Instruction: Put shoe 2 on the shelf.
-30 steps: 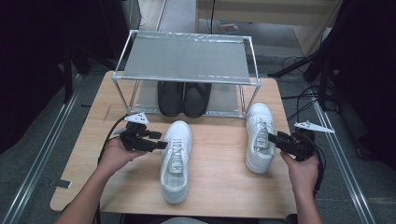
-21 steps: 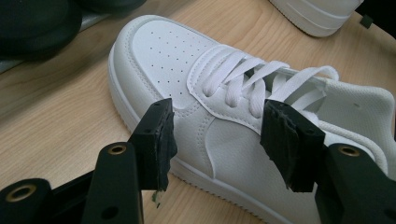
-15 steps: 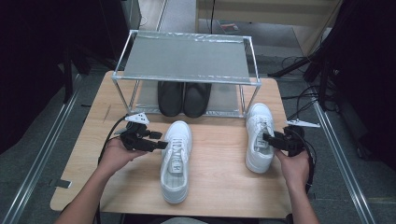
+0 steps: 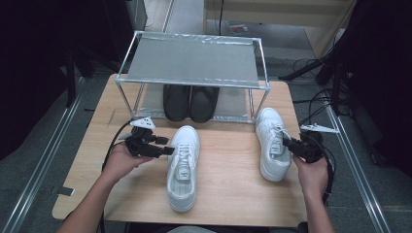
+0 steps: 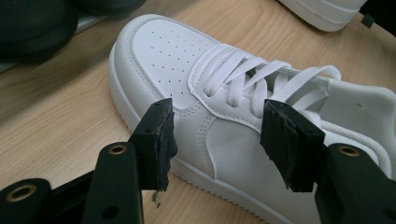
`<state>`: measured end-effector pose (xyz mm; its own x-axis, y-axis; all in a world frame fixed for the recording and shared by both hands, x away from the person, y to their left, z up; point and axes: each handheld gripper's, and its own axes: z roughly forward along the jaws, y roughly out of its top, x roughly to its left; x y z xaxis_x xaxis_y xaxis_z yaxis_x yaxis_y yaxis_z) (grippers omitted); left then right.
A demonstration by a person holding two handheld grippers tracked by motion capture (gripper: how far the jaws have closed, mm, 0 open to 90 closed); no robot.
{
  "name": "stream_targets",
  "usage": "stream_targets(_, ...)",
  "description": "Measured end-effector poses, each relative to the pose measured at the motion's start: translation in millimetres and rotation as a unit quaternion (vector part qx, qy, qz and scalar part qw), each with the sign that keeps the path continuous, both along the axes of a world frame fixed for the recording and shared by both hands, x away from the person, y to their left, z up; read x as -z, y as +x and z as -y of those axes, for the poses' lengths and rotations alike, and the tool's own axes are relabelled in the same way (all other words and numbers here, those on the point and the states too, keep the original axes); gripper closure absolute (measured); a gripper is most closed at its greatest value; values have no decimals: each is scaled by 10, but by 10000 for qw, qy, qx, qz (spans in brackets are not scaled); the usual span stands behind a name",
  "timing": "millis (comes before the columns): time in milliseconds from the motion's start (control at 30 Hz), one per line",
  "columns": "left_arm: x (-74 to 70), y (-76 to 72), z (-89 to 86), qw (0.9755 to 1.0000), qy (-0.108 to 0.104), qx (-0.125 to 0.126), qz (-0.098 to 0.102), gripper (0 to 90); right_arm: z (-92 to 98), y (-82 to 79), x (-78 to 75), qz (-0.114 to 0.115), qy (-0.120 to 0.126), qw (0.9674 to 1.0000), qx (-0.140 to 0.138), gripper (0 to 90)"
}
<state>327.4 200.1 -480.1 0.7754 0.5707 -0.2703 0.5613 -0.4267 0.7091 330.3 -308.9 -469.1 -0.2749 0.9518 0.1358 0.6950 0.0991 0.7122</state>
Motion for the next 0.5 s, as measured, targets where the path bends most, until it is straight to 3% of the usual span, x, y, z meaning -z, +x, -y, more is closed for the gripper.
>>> stream_targets(133,0,-1,1,10000,-2,3,-1,449,48,-23,-45,71,-43,9997,212,832)
stream_targets(500,-12,-5,-16,10000,-58,-48,34,450,61,-167,-143,48,-27,9999,121,840)
